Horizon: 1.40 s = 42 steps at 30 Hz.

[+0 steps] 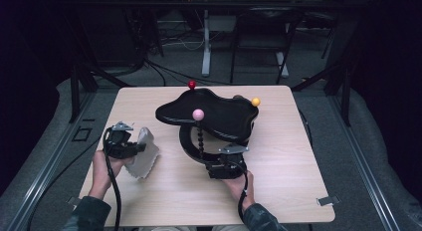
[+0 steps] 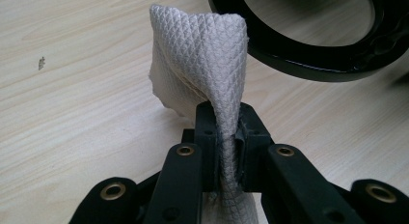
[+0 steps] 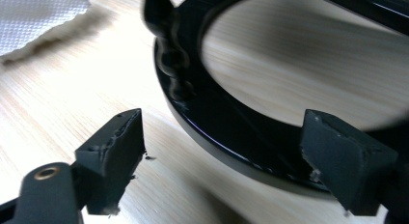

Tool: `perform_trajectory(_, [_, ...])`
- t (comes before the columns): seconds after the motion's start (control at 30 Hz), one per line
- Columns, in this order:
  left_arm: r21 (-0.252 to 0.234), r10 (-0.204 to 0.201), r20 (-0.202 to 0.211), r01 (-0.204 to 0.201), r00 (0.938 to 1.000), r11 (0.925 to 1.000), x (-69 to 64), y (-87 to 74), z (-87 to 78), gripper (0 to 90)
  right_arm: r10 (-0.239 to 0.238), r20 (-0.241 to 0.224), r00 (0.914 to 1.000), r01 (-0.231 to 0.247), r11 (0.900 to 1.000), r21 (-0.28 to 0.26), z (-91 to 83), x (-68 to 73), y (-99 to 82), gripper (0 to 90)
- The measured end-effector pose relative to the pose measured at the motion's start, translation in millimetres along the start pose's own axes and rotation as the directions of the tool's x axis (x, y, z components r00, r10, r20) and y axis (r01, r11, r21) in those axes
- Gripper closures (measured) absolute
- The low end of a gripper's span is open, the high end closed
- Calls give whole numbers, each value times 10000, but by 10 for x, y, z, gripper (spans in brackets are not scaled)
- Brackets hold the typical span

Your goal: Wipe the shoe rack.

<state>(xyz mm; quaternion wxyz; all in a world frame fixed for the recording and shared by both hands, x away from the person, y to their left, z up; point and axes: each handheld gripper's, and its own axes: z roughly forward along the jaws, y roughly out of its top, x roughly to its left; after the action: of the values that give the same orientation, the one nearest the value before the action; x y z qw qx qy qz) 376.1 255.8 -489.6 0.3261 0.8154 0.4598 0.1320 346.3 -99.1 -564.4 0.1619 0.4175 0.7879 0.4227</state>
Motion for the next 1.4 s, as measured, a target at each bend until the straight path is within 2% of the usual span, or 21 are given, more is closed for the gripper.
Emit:
perform_trajectory(0.03, [14,-3,6,3,10000,10000,2,-1,2,818,42,81,10000,-43,10000,13,23,36,22,193])
perform_trajectory(0.1, [16,9,-1,-9,10000,10000,1,-1,0,818,-166,-97,9998,166,9999,-1,73,76,53,246])
perform_trajectory(0.33, [-28,-55,37,55,10000,10000,12,-9,-5,818,-800,-222,9965,799,9968,-85,252,230,208,498])
perform_trajectory(0.37, [-31,-76,36,76,10000,10000,12,-9,-5,818,-1001,-80,9949,1000,9949,-138,269,244,229,527])
perform_trajectory(0.4, [-27,-59,37,60,10000,10000,14,-8,-5,818,-906,153,9958,907,9959,-72,277,258,243,575])
perform_trajectory(0.47, [-19,-27,45,27,10000,10000,14,-8,-5,818,-1101,78,9939,1102,9937,-190,307,280,273,643])
perform_trajectory(0.53, [-23,-60,55,60,10000,10000,12,-10,-3,818,-1223,634,9905,1227,9924,-21,307,299,292,704])
perform_trajectory(0.57, [-28,-87,42,87,10000,10000,12,-12,-2,818,-1358,632,9887,1352,9907,136,289,288,301,723])
perform_trajectory(0.6, [-37,-130,56,130,9999,9999,11,-14,-1,818,-1054,650,9923,1056,9944,8,294,276,295,737])
perform_trajectory(0.63, [-32,-118,47,118,9999,9999,12,-13,-2,818,-1219,373,9918,1224,9924,-118,299,274,291,739])
perform_trajectory(0.73, [-48,-114,48,114,9999,9999,10,-12,-7,819,-1353,891,9868,1353,9908,56,276,279,285,743])
perform_trajectory(0.87, [28,-78,34,77,10000,10000,18,-21,-2,818,-1280,702,9893,1281,9918,25,230,226,255,743])
perform_trajectory(1.0, [22,-102,11,102,9999,9999,20,-27,-1,818,-1109,928,9895,1102,9938,129,147,145,209,741])
perform_trajectory(1.1, [33,-67,2,67,10000,10000,10,-23,6,819,-1275,874,9880,1244,9914,397,68,63,191,742])
perform_trajectory(1.13, [50,-69,8,69,10000,10000,7,-23,8,819,-1272,844,9883,1250,9917,309,64,43,187,741])
perform_trajectory(1.23, [51,-51,16,50,10000,10000,10,-24,10,819,-1175,1042,9876,1121,9921,567,-6,-21,176,741])
perform_trajectory(1.27, [62,-27,10,27,10000,10000,15,-25,10,819,-1202,1133,9863,1112,9904,826,-45,-36,169,740])
perform_trajectory(1.3, [75,-90,19,90,10000,9999,16,-30,12,819,-1282,1251,9838,1197,9901,731,-61,-52,150,740])
perform_trajectory(1.33, [99,-57,22,56,10000,9999,20,-31,12,818,-1144,483,9923,1125,9929,398,-72,-97,118,740])
perform_trajectory(1.37, [121,-34,21,34,10000,9999,21,-33,14,818,-1152,588,9916,1126,9926,466,-93,-108,109,740])
perform_trajectory(1.4, [122,-1,1,1,10000,9999,21,-33,13,819,-1207,969,9879,1150,9914,627,-125,-116,103,740])
